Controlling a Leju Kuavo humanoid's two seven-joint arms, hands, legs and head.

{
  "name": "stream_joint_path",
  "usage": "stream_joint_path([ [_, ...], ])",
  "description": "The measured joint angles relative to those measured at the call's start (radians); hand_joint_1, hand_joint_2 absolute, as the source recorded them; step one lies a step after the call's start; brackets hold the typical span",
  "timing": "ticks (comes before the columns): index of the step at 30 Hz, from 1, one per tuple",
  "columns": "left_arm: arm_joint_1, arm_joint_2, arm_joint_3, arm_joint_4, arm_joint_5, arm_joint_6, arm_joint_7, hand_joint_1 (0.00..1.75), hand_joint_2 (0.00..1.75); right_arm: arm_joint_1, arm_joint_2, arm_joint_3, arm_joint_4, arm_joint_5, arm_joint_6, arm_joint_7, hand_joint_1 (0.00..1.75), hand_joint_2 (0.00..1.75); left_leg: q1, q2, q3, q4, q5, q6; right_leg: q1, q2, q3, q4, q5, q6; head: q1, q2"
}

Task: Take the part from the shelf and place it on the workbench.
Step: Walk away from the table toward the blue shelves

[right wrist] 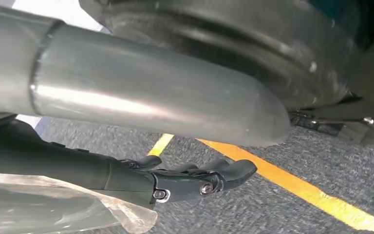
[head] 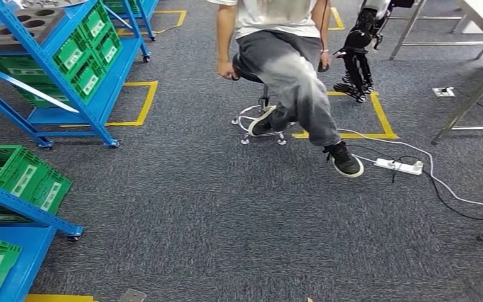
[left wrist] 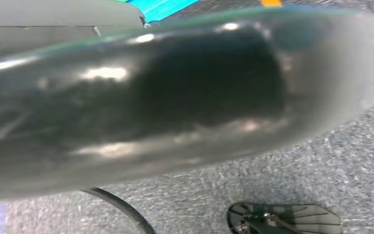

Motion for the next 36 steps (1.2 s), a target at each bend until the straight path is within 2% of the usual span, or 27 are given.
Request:
stream_joint_path([
  [2, -0.001, 0.002, 0.0, 0.0, -0.001, 0.0, 0.001, 0.0, 0.0, 0.001, 0.001, 0.003, 0.0, 0.002, 0.001, -0.001, 0.0, 0.0, -0.002, 0.055, -0.031, 0.068, -0.042, -0.009, 0.0, -0.034, 0.007, -0.007, 0.001, -0.013, -0.006, 0.0],
  [3, -0.002, 0.002, 0.0, 0.0, -0.001, 0.0, 0.002, 0.0, 0.0, 0.001, 0.001, 0.004, 0.0, 0.002, 0.001, -0.001, 0.0, 0.0, -0.003, 0.086, -0.06, 0.129, -0.073, -0.013, 0.002, -0.05, 0.008, -0.008, -0.001, -0.017, -0.01, 0.0],
  [4, -0.004, 0.002, 0.0, 0.0, -0.001, 0.0, 0.003, 0.0, 0.0, 0.002, 0.001, 0.005, 0.0, 0.002, 0.001, -0.001, 0.0, 0.0, -0.001, 0.103, -0.091, 0.194, -0.102, -0.017, 0.003, -0.068, 0.01, -0.008, -0.003, -0.019, -0.011, 0.0],
  [5, -0.004, 0.002, 0.0, 0.0, -0.001, 0.0, 0.004, 0.0, 0.0, 0.003, 0.001, 0.005, 0.0, 0.002, 0.001, -0.001, 0.0, 0.0, 0.001, 0.112, -0.114, 0.245, -0.118, -0.019, 0.004, -0.085, 0.011, -0.008, -0.005, -0.02, -0.011, 0.0],
  [7, -0.002, 0.002, 0.0, 0.0, -0.001, 0.0, 0.006, 0.0, 0.0, 0.003, 0.001, 0.005, 0.0, 0.002, 0.002, -0.001, 0.0, 0.0, 0.003, 0.118, -0.126, 0.274, -0.113, -0.021, 0.005, -0.109, 0.013, -0.008, -0.008, -0.02, -0.011, 0.0],
  [11, 0.0, 0.002, 0.0, 0.0, -0.001, 0.0, 0.007, 0.0, 0.0, 0.002, 0.001, 0.005, 0.0, 0.001, 0.002, -0.001, 0.0, 0.0, 0.004, 0.12, -0.112, 0.248, -0.089, -0.021, 0.006, -0.121, 0.016, -0.008, -0.011, -0.02, -0.011, 0.0],
  [13, -0.002, 0.005, 0.001, 0.0, -0.001, 0.0, 0.008, 0.0, 0.0, 0.001, 0.001, 0.005, 0.0, -0.002, 0.002, -0.004, 0.0, 0.0, -0.007, 0.162, -0.044, 0.113, -0.042, -0.009, 0.009, -0.147, 0.026, -0.007, -0.02, -0.01, -0.011, 0.0],
  [15, -0.003, 0.007, 0.001, 0.0, -0.001, 0.0, 0.009, 0.0, 0.0, -0.003, 0.001, 0.005, 0.0, -0.005, 0.002, -0.007, 0.0, 0.0, -0.019, 0.193, 0.017, -0.011, 0.0, 0.006, 0.013, -0.183, 0.04, -0.01, -0.03, 0.003, -0.011, 0.0],
  [16, -0.002, 0.007, 0.002, 0.0, -0.001, 0.0, 0.009, 0.0, 0.0, -0.006, 0.001, 0.005, -0.001, -0.005, 0.002, -0.007, 0.0, 0.0, -0.017, 0.182, 0.019, -0.015, 0.001, 0.01, 0.013, -0.193, 0.044, -0.013, -0.032, 0.008, -0.011, 0.0],
  [17, 0.001, 0.007, 0.002, 0.0, -0.001, 0.0, 0.009, 0.0, 0.0, -0.008, 0.001, 0.005, -0.001, -0.005, 0.002, -0.008, 0.0, 0.0, -0.014, 0.171, 0.022, -0.02, 0.003, 0.015, 0.012, -0.187, 0.047, -0.01, -0.038, 0.013, -0.01, 0.0],
  [19, 0.0, 0.008, 0.002, 0.0, -0.001, 0.0, 0.009, 0.0, 0.0, -0.008, 0.001, 0.005, -0.002, -0.006, 0.003, -0.009, 0.0, 0.0, -0.006, 0.148, 0.029, -0.03, 0.008, 0.026, 0.01, -0.139, 0.024, 0.045, -0.075, 0.021, -0.005, 0.0],
  [20, -0.001, 0.008, 0.003, 0.0, -0.001, 0.0, 0.009, 0.0, 0.0, -0.007, 0.001, 0.005, -0.002, -0.006, 0.003, -0.01, 0.0, 0.0, -0.005, 0.137, 0.029, -0.031, 0.008, 0.03, 0.008, -0.107, -0.006, 0.104, -0.105, 0.023, -0.002, 0.0],
  [21, -0.003, 0.008, 0.003, 0.0, -0.001, 0.001, 0.009, 0.0, 0.0, -0.005, 0.001, 0.005, -0.002, -0.006, 0.003, -0.01, 0.0, 0.0, -0.004, 0.124, 0.028, -0.031, 0.007, 0.033, 0.008, -0.086, -0.043, 0.174, -0.133, 0.024, 0.0, 0.0],
  [22, -0.004, 0.007, 0.003, 0.0, -0.001, 0.0, 0.009, 0.0, 0.0, -0.004, 0.001, 0.005, -0.002, -0.007, 0.003, -0.01, 0.0, 0.0, -0.004, 0.111, 0.028, -0.03, 0.007, 0.035, 0.007, -0.077, -0.078, 0.233, -0.151, 0.026, 0.001, 0.0],
  [23, -0.003, 0.007, 0.003, 0.0, -0.002, 0.001, 0.009, 0.0, 0.0, -0.003, 0.001, 0.005, -0.002, -0.009, 0.003, -0.011, 0.0, 0.0, -0.004, 0.098, 0.029, -0.03, 0.006, 0.036, 0.007, -0.073, -0.101, 0.265, -0.151, 0.027, 0.001, 0.0],
  [24, -0.002, 0.007, 0.003, 0.0, -0.002, 0.001, 0.009, 0.0, 0.0, -0.002, 0.001, 0.005, -0.002, -0.011, 0.003, -0.012, 0.0, 0.0, -0.004, 0.083, 0.029, -0.028, 0.005, 0.035, 0.007, -0.071, -0.105, 0.258, -0.129, 0.028, 0.001, 0.0],
  [25, -0.001, 0.007, 0.004, 0.0, -0.002, 0.001, 0.009, 0.0, 0.0, -0.002, 0.001, 0.005, -0.002, -0.012, 0.003, -0.013, 0.0, 0.0, -0.002, 0.068, 0.031, -0.026, 0.004, 0.033, 0.005, -0.066, -0.091, 0.212, -0.09, 0.029, 0.001, 0.0],
  [26, -0.001, 0.007, 0.004, 0.0, -0.002, 0.001, 0.009, 0.0, 0.0, -0.003, 0.001, 0.005, -0.002, -0.014, 0.003, -0.014, 0.0, 0.0, 0.0, 0.054, 0.031, -0.023, 0.002, 0.029, 0.002, -0.051, -0.064, 0.145, -0.05, 0.03, 0.001, 0.0],
  [27, -0.002, 0.007, 0.004, 0.0, -0.002, 0.001, 0.009, 0.0, 0.0, -0.003, 0.001, 0.004, -0.002, -0.015, 0.004, -0.014, 0.0, 0.0, 0.0, 0.042, 0.031, -0.019, -0.001, 0.025, -0.001, -0.027, -0.038, 0.084, -0.023, 0.031, 0.001, 0.0],
  [28, -0.002, 0.007, 0.004, 0.0, -0.003, 0.001, 0.009, 0.0, 0.0, -0.003, 0.001, 0.004, -0.002, -0.016, 0.004, -0.014, 0.0, 0.0, 0.0, 0.034, 0.03, -0.016, -0.004, 0.021, -0.004, -0.003, -0.019, 0.042, -0.01, 0.031, 0.002, 0.0],
  [29, -0.003, 0.007, 0.005, 0.0, -0.003, 0.001, 0.009, 0.0, 0.0, -0.003, 0.001, 0.004, -0.001, -0.016, 0.004, -0.014, 0.0, 0.0, 0.0, 0.029, 0.029, -0.014, -0.005, 0.018, -0.006, 0.017, -0.01, 0.024, -0.011, 0.032, 0.002, 0.0],
  [30, -0.003, 0.007, 0.005, 0.0, -0.003, 0.001, 0.009, 0.0, 0.0, -0.002, 0.001, 0.004, -0.001, -0.016, 0.005, -0.014, 0.0, 0.0, -0.001, 0.028, 0.029, -0.014, -0.006, 0.017, -0.006, 0.026, -0.009, 0.023, -0.016, 0.032, 0.002, 0.0],
  [33, -0.004, 0.007, 0.005, 0.0, -0.003, 0.001, 0.009, 0.0, 0.0, -0.002, 0.001, 0.004, -0.001, -0.017, 0.005, -0.014, 0.0, 0.0, -0.001, 0.024, 0.026, -0.011, -0.006, 0.015, -0.006, 0.027, -0.006, 0.018, -0.016, 0.029, 0.002, 0.0],
  [34, -0.003, 0.007, 0.006, 0.0, -0.004, 0.002, 0.009, 0.0, 0.0, -0.002, 0.001, 0.004, -0.001, -0.017, 0.006, -0.014, 0.0, 0.0, 0.001, 0.014, 0.022, -0.01, -0.003, 0.01, -0.004, 0.022, -0.002, 0.014, -0.016, 0.023, 0.002, 0.0],
  [36, -0.004, 0.007, 0.008, 0.0, -0.006, 0.002, 0.009, 0.0, 0.0, -0.001, 0.001, 0.003, -0.001, -0.018, 0.006, -0.015, 0.0, 0.0, 0.002, 0.054, -0.025, 0.075, -0.045, -0.009, -0.002, -0.025, 0.012, 0.004, -0.017, -0.001, -0.004, 0.0],
])
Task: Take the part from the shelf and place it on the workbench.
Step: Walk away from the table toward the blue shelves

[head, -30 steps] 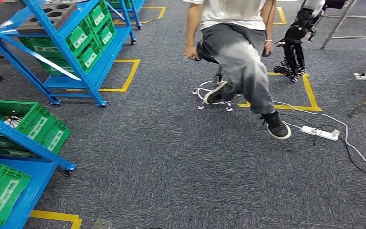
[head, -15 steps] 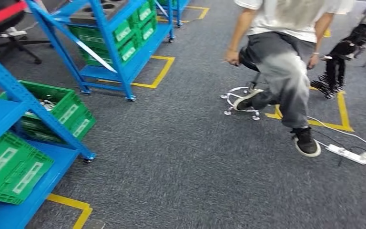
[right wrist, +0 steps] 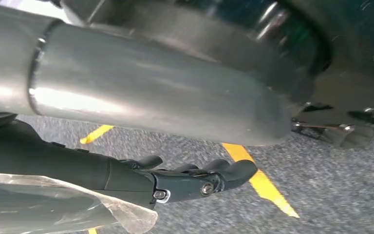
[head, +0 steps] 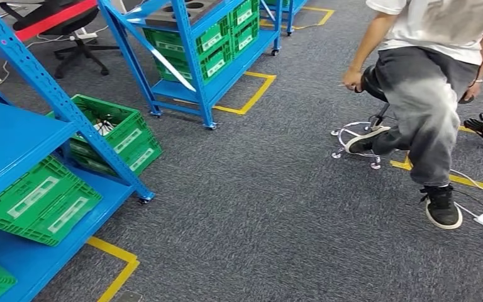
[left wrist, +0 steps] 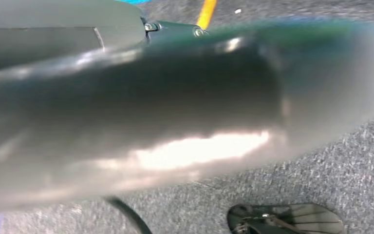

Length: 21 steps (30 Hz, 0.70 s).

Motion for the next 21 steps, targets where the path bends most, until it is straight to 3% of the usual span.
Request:
stream_joint_path([
  [2, -0.001, 0.0, 0.001, 0.0, -0.002, 0.0, 0.0, 0.0, 0.0, 0.003, 0.0, -0.001, 0.0, 0.0, 0.0, 0.0, 0.0, 0.0, 0.001, 0.058, -0.073, 0.148, -0.065, -0.014, 0.002, -0.056, 0.008, -0.004, -0.003, -0.018, -0.007, 0.0],
  [3, -0.001, 0.0, 0.001, 0.0, -0.002, 0.0, 0.0, 0.0, 0.0, 0.004, 0.0, -0.001, 0.0, 0.0, 0.0, 0.0, 0.0, 0.0, 0.002, 0.062, -0.095, 0.191, -0.074, -0.015, 0.003, -0.072, 0.01, -0.004, -0.006, -0.02, -0.007, 0.0],
  [4, 0.001, 0.0, 0.001, 0.0, -0.002, 0.0, 0.0, 0.0, 0.0, 0.005, 0.0, -0.002, 0.0, 0.0, 0.0, 0.0, 0.0, 0.0, 0.003, 0.064, -0.101, 0.2, -0.064, -0.015, 0.003, -0.086, 0.013, -0.004, -0.009, -0.02, -0.007, 0.0],
  [6, 0.004, 0.0, 0.001, 0.0, -0.003, 0.0, 0.0, 0.0, 0.0, 0.003, 0.0, -0.001, 0.0, 0.0, 0.0, 0.0, 0.0, 0.0, 0.002, 0.079, -0.058, 0.109, 0.002, -0.009, 0.004, -0.111, 0.024, -0.004, -0.017, -0.017, -0.007, 0.0],
  [8, 0.002, 0.001, 0.002, 0.0, -0.003, 0.0, 0.0, 0.0, 0.0, 0.003, 0.0, -0.001, 0.0, 0.0, 0.0, 0.0, 0.0, 0.0, -0.008, 0.124, 0.003, -0.016, 0.049, 0.004, 0.008, -0.133, 0.032, -0.004, -0.029, -0.01, -0.008, 0.0],
  [10, -0.001, 0.001, 0.002, 0.0, -0.004, 0.0, 0.0, 0.0, 0.0, 0.0, 0.0, -0.002, 0.0, 0.0, 0.0, -0.001, 0.0, 0.0, -0.017, 0.147, 0.026, -0.066, 0.047, 0.014, 0.013, -0.157, 0.035, -0.007, -0.037, -0.001, -0.007, 0.0],
  [12, 0.002, 0.001, 0.002, 0.0, -0.004, 0.0, 0.0, 0.0, 0.0, -0.005, 0.0, -0.002, 0.0, -0.001, 0.0, -0.001, 0.0, 0.0, -0.015, 0.126, 0.027, -0.076, 0.046, 0.024, 0.014, -0.173, 0.047, -0.012, -0.044, 0.007, -0.005, 0.0],
  [14, 0.005, 0.001, 0.002, 0.0, -0.006, 0.0, 0.001, 0.0, 0.0, -0.007, 0.0, -0.002, -0.001, -0.001, 0.0, -0.001, 0.0, 0.0, -0.009, 0.102, 0.032, -0.085, 0.051, 0.035, 0.011, -0.129, 0.041, 0.019, -0.068, 0.016, -0.001, 0.0],
  [16, 0.002, 0.0, 0.003, 0.0, -0.008, 0.0, 0.001, 0.0, 0.0, -0.004, 0.0, -0.002, -0.002, -0.002, 0.001, -0.001, 0.0, 0.0, -0.005, 0.079, 0.034, -0.088, 0.052, 0.043, 0.008, -0.066, -0.018, 0.133, -0.124, 0.021, 0.004, 0.0],
  [18, 0.0, -0.001, 0.003, 0.0, -0.01, 0.0, 0.002, 0.0, 0.0, -0.001, 0.0, -0.002, -0.002, -0.002, 0.001, -0.001, 0.0, 0.0, -0.005, 0.052, 0.035, -0.088, 0.05, 0.048, 0.008, -0.048, -0.094, 0.26, -0.161, 0.024, 0.006, 0.0],
  [19, 0.001, -0.001, 0.003, 0.0, -0.01, 0.0, 0.002, 0.0, 0.0, 0.0, 0.0, -0.002, -0.002, -0.002, 0.001, -0.001, 0.0, 0.0, -0.005, 0.037, 0.036, -0.088, 0.049, 0.047, 0.008, -0.046, -0.115, 0.279, -0.151, 0.025, 0.007, 0.0],
  [20, 0.001, -0.001, 0.003, 0.0, -0.01, 0.0, 0.003, 0.0, 0.0, 0.0, 0.0, -0.002, -0.002, -0.003, 0.001, -0.001, 0.0, 0.0, -0.004, 0.022, 0.039, -0.087, 0.048, 0.046, 0.007, -0.045, -0.117, 0.259, -0.12, 0.025, 0.007, 0.0],
  [21, 0.002, -0.001, 0.003, 0.0, -0.01, 0.0, 0.003, 0.0, 0.0, 0.0, 0.0, -0.002, -0.002, -0.003, 0.001, -0.001, 0.0, 0.0, -0.003, 0.006, 0.042, -0.087, 0.046, 0.044, 0.006, -0.039, -0.102, 0.205, -0.075, 0.025, 0.007, 0.0],
])
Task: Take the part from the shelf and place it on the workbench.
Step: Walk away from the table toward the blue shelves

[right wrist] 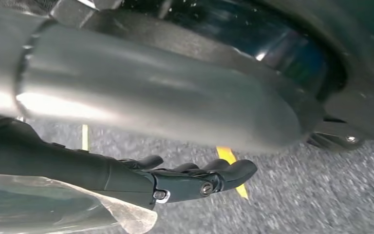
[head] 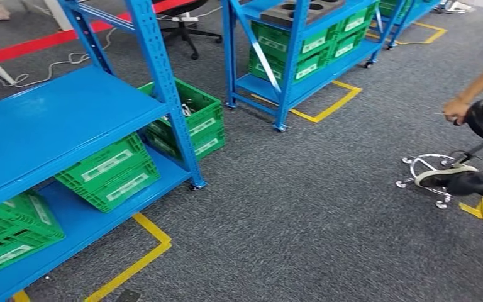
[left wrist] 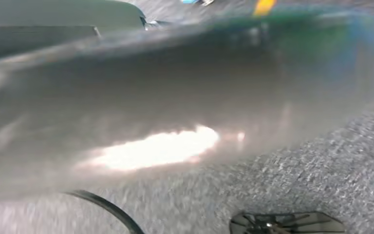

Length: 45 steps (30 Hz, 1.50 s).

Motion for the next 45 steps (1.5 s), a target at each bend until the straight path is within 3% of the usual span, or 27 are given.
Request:
stream_joint_path([
  [2, -0.001, 0.0, 0.0, 0.0, 0.0, 0.0, 0.0, 0.0, 0.0, 0.001, 0.0, 0.0, 0.001, 0.0, 0.0, 0.0, 0.0, 0.0, 0.001, -0.028, 0.002, 0.004, -0.005, -0.008, -0.007, 0.05, 0.048, -0.13, 0.069, -0.002, 0.0, 0.0],
  [4, -0.002, 0.0, 0.0, 0.0, 0.0, 0.0, 0.0, 0.0, 0.0, 0.002, 0.0, 0.0, 0.003, 0.0, 0.0, 0.0, 0.0, 0.0, 0.003, -0.052, -0.005, 0.007, -0.005, -0.021, -0.01, 0.09, 0.076, -0.188, 0.081, -0.008, 0.0, 0.0],
  [5, -0.001, 0.0, 0.0, 0.0, 0.0, 0.0, 0.0, 0.0, 0.0, 0.001, 0.0, 0.0, 0.003, 0.0, 0.0, 0.0, 0.0, 0.0, 0.005, -0.064, -0.009, 0.007, -0.003, -0.027, -0.008, 0.089, 0.081, -0.194, 0.079, -0.012, 0.0, 0.0],
  [6, 0.001, 0.002, 0.0, 0.001, -0.001, 0.0, 0.0, 0.0, 0.0, 0.0, 0.001, 0.0, 0.003, 0.0, 0.0, 0.0, 0.0, 0.0, 0.007, -0.075, -0.011, 0.005, -0.001, -0.033, -0.008, 0.076, 0.085, -0.195, 0.079, -0.018, 0.0, 0.0],
  [7, 0.003, 0.003, 0.0, 0.001, -0.002, 0.0, 0.0, 0.0, 0.0, 0.0, 0.001, 0.0, 0.003, -0.001, -0.001, 0.0, 0.0, 0.0, 0.007, -0.07, -0.014, 0.009, -0.004, -0.039, -0.009, 0.063, 0.088, -0.199, 0.081, -0.024, -0.001, 0.0],
  [9, 0.003, 0.004, 0.0, 0.001, -0.004, 0.0, 0.0, 0.0, 0.0, 0.001, 0.002, -0.001, 0.003, -0.002, 0.0, -0.002, 0.0, 0.0, 0.004, -0.017, -0.04, 0.067, -0.037, -0.049, -0.012, 0.031, 0.097, -0.206, 0.081, -0.038, -0.011, 0.0],
  [11, -0.001, 0.003, 0.0, 0.001, -0.006, 0.0, 0.0, 0.0, 0.0, 0.004, 0.002, -0.001, 0.003, -0.004, 0.0, -0.004, 0.0, 0.0, 0.005, 0.043, -0.1, 0.193, -0.095, -0.058, -0.007, -0.004, 0.103, -0.207, 0.076, -0.047, -0.019, 0.0],
  [13, -0.001, 0.003, 0.0, 0.001, -0.006, 0.0, 0.0, 0.0, 0.0, 0.006, 0.002, -0.001, 0.003, -0.004, 0.0, -0.005, 0.0, 0.0, 0.009, 0.057, -0.142, 0.278, -0.115, -0.062, -0.004, -0.037, 0.109, -0.207, 0.069, -0.05, -0.019, 0.0],
  [14, 0.001, 0.003, 0.0, 0.001, -0.006, 0.0, 0.0, 0.0, 0.0, 0.006, 0.002, -0.001, 0.003, -0.004, 0.0, -0.005, 0.0, 0.0, 0.01, 0.061, -0.136, 0.266, -0.096, -0.062, -0.003, -0.051, 0.113, -0.207, 0.066, -0.05, -0.019, 0.0],
  [15, 0.002, 0.004, 0.0, 0.001, -0.006, 0.0, 0.0, 0.0, 0.0, 0.005, 0.002, -0.002, 0.003, -0.004, 0.0, -0.005, 0.0, 0.0, 0.01, 0.067, -0.111, 0.216, -0.061, -0.059, -0.002, -0.064, 0.119, -0.207, 0.062, -0.048, -0.019, 0.0],
  [17, 0.003, 0.005, 0.0, 0.001, -0.006, 0.0, 0.0, 0.0, 0.0, 0.005, 0.002, -0.002, 0.003, -0.004, 0.0, -0.006, 0.0, 0.0, 0.001, 0.108, -0.044, 0.083, -0.003, -0.048, 0.001, -0.087, 0.129, -0.208, 0.052, -0.041, -0.019, 0.0],
  [19, -0.002, 0.005, 0.0, 0.001, -0.006, 0.0, -0.001, 0.0, 0.0, 0.004, 0.002, -0.002, 0.003, -0.004, 0.0, -0.006, 0.0, 0.0, -0.01, 0.14, -0.012, 0.016, 0.005, -0.036, 0.005, -0.109, 0.133, -0.209, 0.044, -0.032, -0.019, 0.0],
  [21, -0.002, 0.006, 0.0, 0.001, -0.007, 0.0, -0.002, 0.0, 0.0, 0.0, 0.002, -0.003, 0.003, -0.003, 0.001, -0.006, 0.0, 0.0, -0.013, 0.126, -0.01, 0.008, 0.0, -0.026, 0.008, -0.132, 0.145, -0.217, 0.04, -0.023, -0.019, 0.0],
  [22, 0.001, 0.005, 0.0, 0.001, -0.008, 0.0, -0.002, 0.0, 0.0, -0.003, 0.002, -0.003, 0.003, -0.002, 0.002, -0.006, 0.0, 0.0, -0.01, 0.114, -0.007, 0.002, 0.002, -0.021, 0.008, -0.128, 0.15, -0.217, 0.035, -0.019, -0.017, 0.0],
  [24, 0.003, 0.005, 0.0, 0.001, -0.009, 0.0, 0.0, 0.0, 0.0, -0.004, 0.002, -0.003, 0.002, 0.0, 0.003, -0.007, 0.0, 0.0, -0.003, 0.092, 0.0, -0.011, 0.009, -0.009, 0.006, -0.082, 0.135, -0.175, 0.004, -0.012, -0.013, 0.0],
  [26, -0.001, 0.004, 0.001, 0.002, -0.012, 0.0, 0.001, 0.0, 0.0, -0.001, 0.002, -0.003, 0.002, 0.0, 0.004, -0.007, 0.0, 0.0, 0.0, 0.068, 0.001, -0.014, 0.01, -0.002, 0.003, -0.025, 0.069, -0.053, -0.053, -0.01, -0.008, 0.0],
  [28, -0.002, 0.003, 0.001, 0.002, -0.016, 0.0, 0.002, 0.0, 0.0, 0.002, 0.002, -0.003, 0.002, 0.0, 0.004, -0.007, 0.0, 0.0, 0.0, 0.039, 0.001, -0.013, 0.008, 0.0, 0.003, -0.009, 0.004, 0.047, -0.074, -0.008, -0.007, 0.0],
  [29, -0.001, 0.003, 0.001, 0.002, -0.017, 0.0, 0.002, 0.0, 0.0, 0.003, 0.002, -0.003, 0.002, 0.0, 0.004, -0.007, 0.0, 0.0, 0.0, 0.024, 0.003, -0.012, 0.006, 0.0, 0.002, -0.007, -0.008, 0.049, -0.054, -0.007, -0.007, 0.0],
  [30, 0.0, 0.003, 0.001, 0.002, -0.017, 0.0, 0.003, 0.0, 0.0, 0.003, 0.002, -0.004, 0.002, 0.0, 0.004, -0.008, 0.0, 0.0, 0.001, 0.01, 0.005, -0.01, 0.004, -0.002, 0.001, -0.004, 0.0, 0.01, -0.016, -0.007, -0.007, 0.0],
  [32, -0.001, 0.003, 0.001, 0.002, -0.018, 0.0, 0.003, 0.0, 0.0, 0.003, 0.002, -0.004, 0.003, 0.0, 0.004, -0.008, 0.0, 0.0, 0.002, -0.018, 0.008, -0.005, -0.002, -0.011, -0.004, 0.035, 0.044, -0.116, 0.059, -0.006, -0.007, 0.0],
  [33, -0.002, 0.003, 0.001, 0.002, -0.018, 0.0, 0.003, 0.0, 0.0, 0.004, 0.002, -0.004, 0.003, 0.0, 0.004, -0.008, 0.0, 0.0, 0.002, -0.03, 0.006, 0.0, -0.004, -0.016, -0.007, 0.059, 0.066, -0.163, 0.078, -0.007, -0.006, 0.0],
  [35, -0.003, 0.002, 0.001, 0.002, -0.018, 0.002, 0.002, 0.0, 0.0, 0.004, 0.002, -0.004, 0.004, 0.0, 0.004, -0.008, 0.0, 0.0, 0.004, -0.051, -0.001, 0.003, -0.004, -0.027, -0.007, 0.084, 0.084, -0.192, 0.077, -0.012, -0.006, 0.0],
  [37, 0.0, 0.002, 0.002, 0.002, -0.018, 0.007, 0.001, 0.0, 0.0, 0.003, 0.001, -0.004, 0.004, 0.0, 0.003, -0.008, 0.0, 0.0, 0.007, -0.065, -0.005, 0.004, -0.002, -0.036, -0.007, 0.062, 0.09, -0.196, 0.079, -0.022, -0.006, 0.0],
  [39, 0.0, 0.001, 0.002, 0.003, -0.017, 0.012, 0.0, 0.0, 0.0, 0.004, 0.001, -0.004, 0.004, -0.001, 0.003, -0.01, 0.0, 0.0, 0.005, -0.026, -0.023, 0.043, -0.026, -0.046, -0.009, 0.034, 0.097, -0.201, 0.079, -0.036, -0.013, 0.0],
  [41, -0.004, 0.0, 0.002, 0.003, -0.016, 0.014, 0.001, 0.0, 0.0, 0.006, 0.001, -0.004, 0.004, -0.001, 0.003, -0.012, 0.0, 0.0, 0.004, 0.034, -0.076, 0.154, -0.081, -0.055, -0.007, 0.002, 0.102, -0.203, 0.075, -0.047, -0.021, 0.0],
  [43, -0.005, -0.001, 0.003, 0.003, -0.015, 0.014, 0.002, 0.0, 0.0, 0.009, 0.0, -0.005, 0.004, -0.001, 0.003, -0.012, 0.0, 0.0, 0.008, 0.054, -0.129, 0.263, -0.118, -0.06, -0.004, -0.031, 0.107, -0.203, 0.069, -0.051, -0.021, 0.0],
  [45, -0.003, -0.002, 0.004, 0.004, -0.016, 0.014, 0.007, 0.0, 0.0, 0.01, 0.0, -0.005, 0.004, 0.0, 0.003, -0.013, 0.0, 0.0, 0.01, 0.061, -0.125, 0.251, -0.086, -0.059, -0.003, -0.059, 0.114, -0.203, 0.063, -0.051, -0.022, 0.0],
])
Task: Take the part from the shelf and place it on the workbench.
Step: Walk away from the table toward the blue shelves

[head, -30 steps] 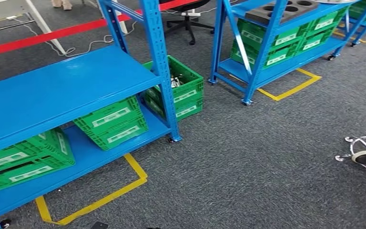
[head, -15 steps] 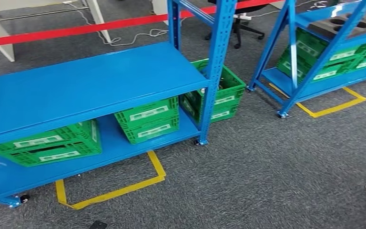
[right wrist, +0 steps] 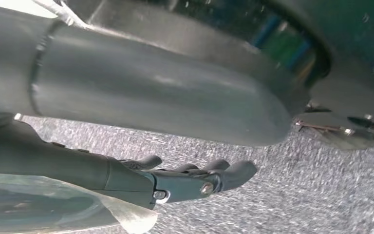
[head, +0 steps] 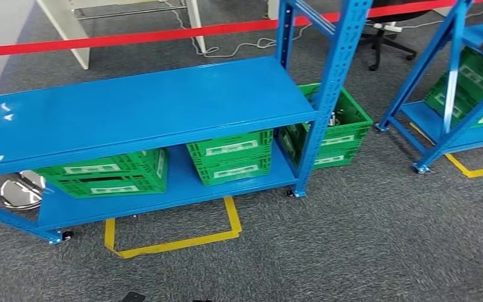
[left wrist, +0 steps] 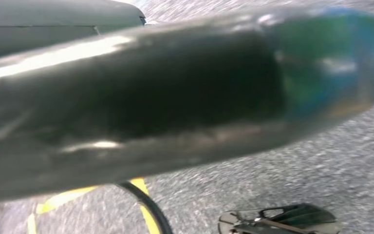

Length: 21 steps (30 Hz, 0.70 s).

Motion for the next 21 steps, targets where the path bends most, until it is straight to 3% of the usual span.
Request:
stream_joint_path([
  [1, 0.001, 0.0, 0.0, 0.0, -0.001, 0.0, 0.004, 0.0, 0.0, -0.001, 0.0, 0.0, 0.0, 0.001, 0.0, -0.001, 0.0, 0.0, -0.001, 0.008, 0.028, -0.057, 0.037, 0.003, 0.0, -0.013, 0.006, 0.0, -0.004, 0.002, 0.0, 0.0],
  [3, 0.0, 0.0, 0.001, 0.001, 0.001, -0.001, 0.009, 0.0, 0.0, -0.001, 0.0, 0.0, 0.0, 0.002, 0.0, -0.002, 0.0, 0.0, -0.01, 0.05, 0.09, -0.181, 0.085, 0.014, 0.003, -0.035, 0.012, 0.0, -0.014, 0.01, 0.0, 0.0],
  [5, -0.004, -0.002, 0.004, 0.001, 0.013, -0.004, 0.011, 0.0, 0.0, -0.004, 0.0, 0.0, 0.0, 0.003, -0.001, -0.002, 0.0, 0.0, -0.02, 0.076, 0.114, -0.234, 0.086, 0.023, 0.008, -0.057, 0.015, -0.002, -0.022, 0.019, 0.001, 0.0],
  [7, -0.002, -0.003, 0.009, 0.001, 0.023, -0.007, 0.011, 0.0, 0.0, -0.01, 0.0, 0.0, -0.001, 0.011, -0.003, -0.001, 0.0, 0.0, -0.019, 0.058, 0.114, -0.243, 0.085, 0.032, 0.011, -0.077, 0.028, -0.009, -0.027, 0.028, 0.003, 0.0],
  [8, 0.0, -0.003, 0.012, 0.001, 0.024, -0.007, 0.011, 0.0, 0.0, -0.012, 0.0, 0.0, -0.002, 0.018, -0.006, 0.0, 0.0, 0.0, -0.016, 0.047, 0.117, -0.249, 0.087, 0.037, 0.01, -0.067, 0.032, -0.007, -0.033, 0.032, 0.005, 0.0],
  [10, 0.0, -0.004, 0.016, 0.001, 0.026, -0.007, 0.012, 0.0, 0.0, -0.013, 0.0, 0.003, -0.003, 0.038, -0.01, 0.006, 0.0, 0.0, -0.009, 0.025, 0.124, -0.26, 0.093, 0.046, 0.008, -0.012, 0.006, 0.055, -0.072, 0.039, 0.01, 0.0],
  [11, -0.002, -0.005, 0.017, 0.001, 0.026, -0.008, 0.012, 0.0, 0.0, -0.013, -0.001, 0.005, -0.003, 0.047, -0.011, 0.01, 0.0, 0.0, -0.009, 0.013, 0.125, -0.261, 0.094, 0.049, 0.008, 0.021, -0.027, 0.118, -0.099, 0.041, 0.013, 0.0],
  [13, -0.005, -0.007, 0.018, 0.001, 0.025, -0.01, 0.012, 0.0, 0.0, -0.012, -0.002, 0.011, -0.003, 0.062, -0.012, 0.017, 0.0, 0.0, -0.008, -0.014, 0.125, -0.261, 0.093, 0.052, 0.008, 0.048, -0.104, 0.248, -0.137, 0.043, 0.016, 0.0],
  [14, -0.005, -0.007, 0.019, 0.001, 0.025, -0.011, 0.012, 0.0, 0.0, -0.012, -0.002, 0.013, -0.003, 0.065, -0.013, 0.02, 0.0, 0.0, -0.008, -0.028, 0.126, -0.261, 0.092, 0.052, 0.008, 0.05, -0.128, 0.273, -0.129, 0.043, 0.016, 0.0],
  [15, -0.005, -0.007, 0.019, 0.001, 0.026, -0.012, 0.012, 0.0, 0.0, -0.013, -0.003, 0.015, -0.003, 0.067, -0.013, 0.021, 0.0, 0.0, -0.008, -0.043, 0.129, -0.26, 0.091, 0.052, 0.007, 0.052, -0.132, 0.258, -0.099, 0.044, 0.016, 0.0],
  [16, -0.005, -0.008, 0.019, 0.001, 0.026, -0.013, 0.012, 0.0, 0.0, -0.014, -0.004, 0.017, -0.003, 0.068, -0.013, 0.023, 0.0, 0.0, -0.007, -0.058, 0.132, -0.259, 0.09, 0.05, 0.006, 0.058, -0.118, 0.206, -0.054, 0.044, 0.016, 0.0],
  [18, -0.007, -0.008, 0.02, 0.001, 0.028, -0.014, 0.012, 0.0, 0.0, -0.014, -0.005, 0.02, -0.002, 0.069, -0.014, 0.024, 0.0, 0.0, -0.006, -0.087, 0.132, -0.254, 0.084, 0.041, -0.002, 0.106, -0.072, 0.076, 0.017, 0.044, 0.017, 0.0],
  [20, -0.008, -0.008, 0.022, 0.001, 0.031, -0.014, 0.012, 0.0, 0.0, -0.013, -0.006, 0.024, -0.002, 0.076, -0.033, 0.025, 0.0, 0.0, -0.004, -0.11, 0.124, -0.248, 0.083, 0.03, -0.007, 0.148, -0.047, 0.017, 0.03, 0.039, 0.018, 0.0],
  [21, -0.008, -0.008, 0.024, 0.001, 0.033, -0.013, 0.012, 0.0, 0.0, -0.013, -0.006, 0.027, -0.001, 0.081, -0.052, 0.025, 0.0, 0.0, -0.003, -0.121, 0.12, -0.247, 0.085, 0.024, -0.006, 0.149, -0.043, 0.013, 0.027, 0.034, 0.018, 0.0],
])
